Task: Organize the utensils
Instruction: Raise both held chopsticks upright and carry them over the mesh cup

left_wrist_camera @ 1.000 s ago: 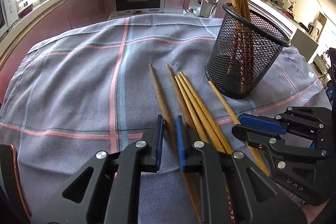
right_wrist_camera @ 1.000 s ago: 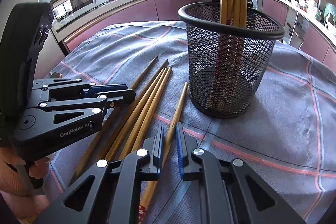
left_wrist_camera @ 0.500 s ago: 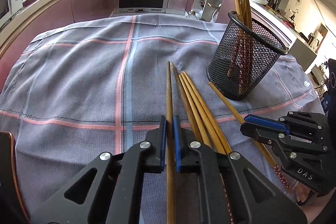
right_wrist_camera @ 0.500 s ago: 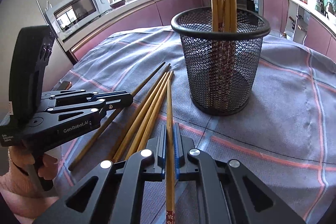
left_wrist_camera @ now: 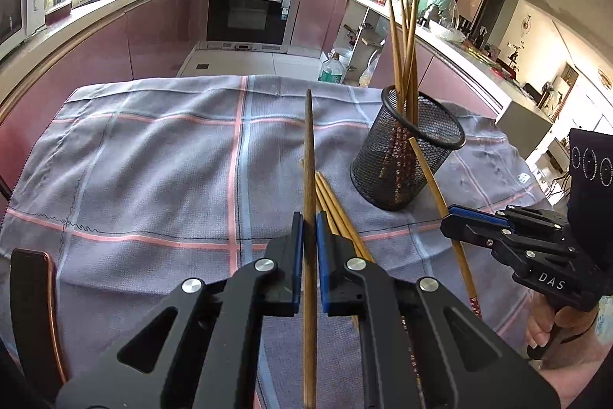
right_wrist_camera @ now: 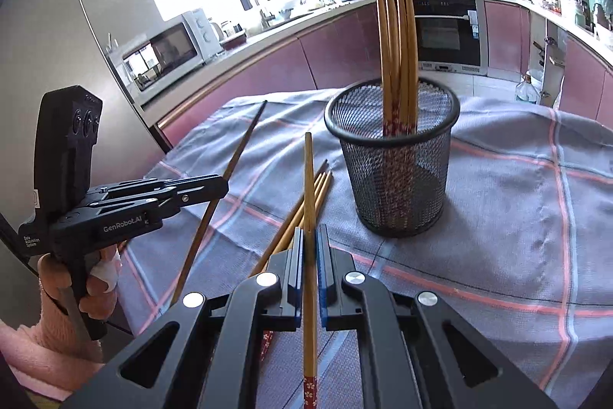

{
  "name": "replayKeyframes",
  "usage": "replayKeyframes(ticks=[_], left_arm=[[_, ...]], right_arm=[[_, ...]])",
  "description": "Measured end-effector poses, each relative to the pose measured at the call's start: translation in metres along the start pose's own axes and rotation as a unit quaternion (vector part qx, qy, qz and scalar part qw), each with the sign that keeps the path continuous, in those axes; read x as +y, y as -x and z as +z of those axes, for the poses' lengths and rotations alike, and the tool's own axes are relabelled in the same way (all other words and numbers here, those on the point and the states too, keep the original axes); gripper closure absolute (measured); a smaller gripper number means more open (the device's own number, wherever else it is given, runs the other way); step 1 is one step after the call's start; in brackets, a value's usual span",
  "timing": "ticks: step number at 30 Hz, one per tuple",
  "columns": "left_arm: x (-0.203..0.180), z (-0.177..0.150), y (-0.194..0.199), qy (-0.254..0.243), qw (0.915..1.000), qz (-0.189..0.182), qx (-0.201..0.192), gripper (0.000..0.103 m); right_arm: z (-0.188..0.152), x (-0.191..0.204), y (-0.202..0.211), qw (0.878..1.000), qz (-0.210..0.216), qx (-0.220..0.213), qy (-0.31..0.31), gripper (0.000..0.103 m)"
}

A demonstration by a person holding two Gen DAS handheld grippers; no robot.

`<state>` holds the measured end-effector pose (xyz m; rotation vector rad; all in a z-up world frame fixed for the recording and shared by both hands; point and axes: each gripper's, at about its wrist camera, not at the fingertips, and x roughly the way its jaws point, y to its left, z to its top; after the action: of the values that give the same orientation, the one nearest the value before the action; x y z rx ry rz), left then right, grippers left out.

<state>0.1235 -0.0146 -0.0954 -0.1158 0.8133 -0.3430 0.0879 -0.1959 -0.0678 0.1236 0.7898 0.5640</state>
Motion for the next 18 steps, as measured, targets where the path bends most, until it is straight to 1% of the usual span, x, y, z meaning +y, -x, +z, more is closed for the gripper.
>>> replayKeyframes(ticks=[14,18], left_arm=[[-0.009,0.021,0.055,0.002,0.9971,-0.048,-0.059,0.095],[-0.014,0.027,0.067,-0.001,0.9955,-0.057,-0.076,0.095]], right_arm=[[0.015,0.000,0.036,0.998,0.012,-0.055,0.003,0.098],[0.022,-0.002,0.042,0.998,0.014,-0.068,0.001,0.098]])
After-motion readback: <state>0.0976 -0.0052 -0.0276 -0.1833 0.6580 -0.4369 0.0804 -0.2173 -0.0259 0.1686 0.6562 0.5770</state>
